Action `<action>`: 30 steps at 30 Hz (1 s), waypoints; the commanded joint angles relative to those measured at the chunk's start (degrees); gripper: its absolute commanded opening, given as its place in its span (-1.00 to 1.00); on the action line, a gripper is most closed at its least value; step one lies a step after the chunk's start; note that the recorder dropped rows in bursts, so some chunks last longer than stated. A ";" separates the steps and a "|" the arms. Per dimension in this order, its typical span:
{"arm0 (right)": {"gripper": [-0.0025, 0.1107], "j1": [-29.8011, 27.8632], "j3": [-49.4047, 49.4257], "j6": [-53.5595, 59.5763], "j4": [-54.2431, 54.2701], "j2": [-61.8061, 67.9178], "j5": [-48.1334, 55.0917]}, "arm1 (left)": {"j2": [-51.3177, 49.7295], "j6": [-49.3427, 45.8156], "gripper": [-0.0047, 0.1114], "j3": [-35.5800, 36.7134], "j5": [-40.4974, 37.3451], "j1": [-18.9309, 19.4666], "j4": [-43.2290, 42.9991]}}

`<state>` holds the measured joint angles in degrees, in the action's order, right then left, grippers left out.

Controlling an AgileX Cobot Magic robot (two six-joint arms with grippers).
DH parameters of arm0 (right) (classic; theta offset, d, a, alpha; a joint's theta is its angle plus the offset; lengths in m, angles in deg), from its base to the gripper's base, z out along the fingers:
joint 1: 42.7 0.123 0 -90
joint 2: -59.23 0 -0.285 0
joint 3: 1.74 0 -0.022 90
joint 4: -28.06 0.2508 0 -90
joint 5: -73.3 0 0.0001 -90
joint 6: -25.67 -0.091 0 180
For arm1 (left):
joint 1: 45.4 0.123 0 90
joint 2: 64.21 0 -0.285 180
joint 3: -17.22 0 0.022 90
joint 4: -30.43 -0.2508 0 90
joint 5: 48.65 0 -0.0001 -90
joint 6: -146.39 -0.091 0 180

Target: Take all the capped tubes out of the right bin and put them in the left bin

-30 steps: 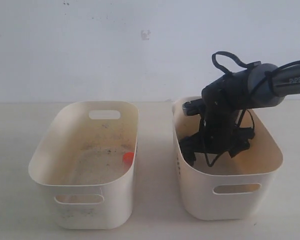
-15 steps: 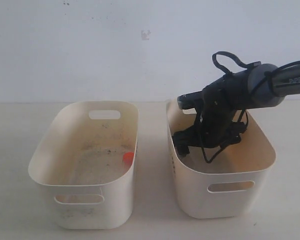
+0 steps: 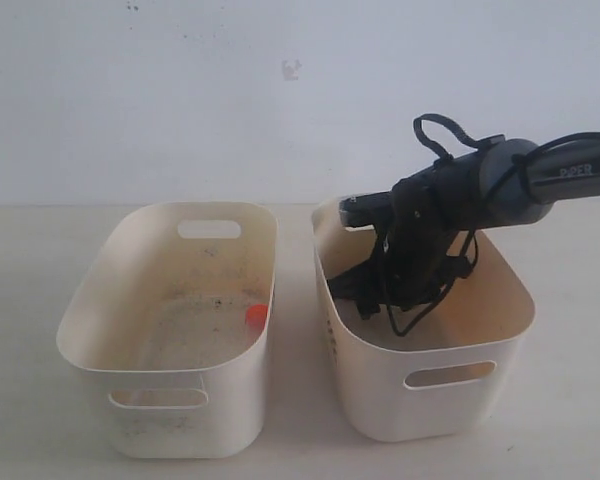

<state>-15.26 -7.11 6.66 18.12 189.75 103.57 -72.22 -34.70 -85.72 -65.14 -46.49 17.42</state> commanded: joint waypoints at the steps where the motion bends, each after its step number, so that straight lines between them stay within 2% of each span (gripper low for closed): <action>1: -0.28 1.13 0.18 0.65 0.22 -0.07 -1.82 | 0.22 -0.07 -0.85 0.15 0.22 -0.13 -0.10; 6: -0.50 1.21 0.18 0.65 0.22 -0.07 -1.61 | 0.22 -0.07 -0.85 0.15 0.22 -0.13 -0.10; 11: -0.96 1.21 0.18 0.35 0.22 -0.07 0.54 | 0.22 -0.07 -0.85 0.15 0.22 -0.13 -0.10; 20: -0.96 1.08 0.18 -3.31 0.22 -8.39 2.61 | 0.22 -0.07 -0.85 0.15 0.22 -0.13 -0.10; 30: -0.96 1.19 0.18 -6.85 -1.06 -20.60 9.40 | 0.22 -0.07 -0.85 0.15 0.22 -0.13 -0.10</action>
<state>-14.10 -7.04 0.53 17.53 172.05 111.89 -72.22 -34.70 -85.72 -65.14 -46.49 17.42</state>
